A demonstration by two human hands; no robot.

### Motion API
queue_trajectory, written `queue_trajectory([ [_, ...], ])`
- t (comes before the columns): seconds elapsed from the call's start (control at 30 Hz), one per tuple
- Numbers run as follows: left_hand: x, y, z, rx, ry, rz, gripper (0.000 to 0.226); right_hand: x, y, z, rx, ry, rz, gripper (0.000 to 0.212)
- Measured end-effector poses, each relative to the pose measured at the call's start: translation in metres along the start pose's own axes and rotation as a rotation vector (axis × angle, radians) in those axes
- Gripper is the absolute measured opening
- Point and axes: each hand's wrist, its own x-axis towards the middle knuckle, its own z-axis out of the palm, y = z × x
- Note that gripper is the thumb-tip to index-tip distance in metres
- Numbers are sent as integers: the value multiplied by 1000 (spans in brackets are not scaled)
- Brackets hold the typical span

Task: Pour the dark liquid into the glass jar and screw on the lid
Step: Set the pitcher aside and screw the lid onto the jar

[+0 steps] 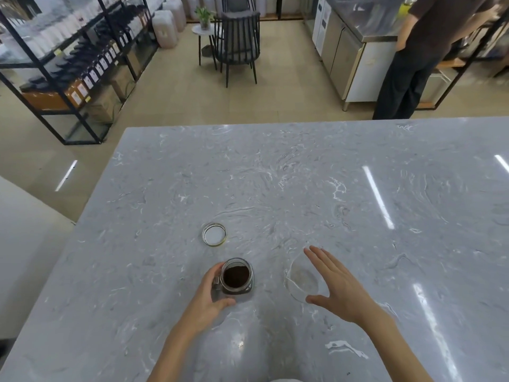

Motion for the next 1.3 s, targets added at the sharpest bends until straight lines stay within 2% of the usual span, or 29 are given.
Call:
queue_trajectory([
  [0.2, 7, 10, 9, 65, -14, 40, 91, 2, 1, 2, 10, 1, 11, 102],
  [0.43, 0, 12, 12, 28, 24, 19, 90, 1, -3, 0, 18, -29, 26, 107],
  [0.57, -5, 17, 3, 5, -64, -42, 110, 0, -12, -15, -48, -86, 51, 119],
  [0.63, -8, 17, -9, -8, -68, -43, 112, 4, -21, -27, -2, -32, 7, 110],
  [0.73, -7, 23, -38, -55, 10, -53, 85, 26, -46, -49, 307, 21, -27, 84],
  [0.83, 18, 35, -72, -16, 134, -69, 50, 80, -79, -63, 537, -98, 69, 63],
  [0.9, 42, 40, -90, 30, 218, -110, 43, 131, -100, -55, 664, -174, 160, 53],
  [1.0, 80, 46, -104, 217, 180, -166, 61, 197, -127, -28, 863, -250, 370, 51],
  [1.13, 122, 46, -94, 452, -31, -163, 93, 240, -142, 8, 965, -302, 544, 61],
  [1.2, 134, 39, -83, 537, -109, -142, 95, 250, -142, 21, 962, -311, 583, 64],
  [1.3, 141, 28, -73, 608, -122, -70, 79, 255, -140, 31, 981, -329, 626, 63],
])
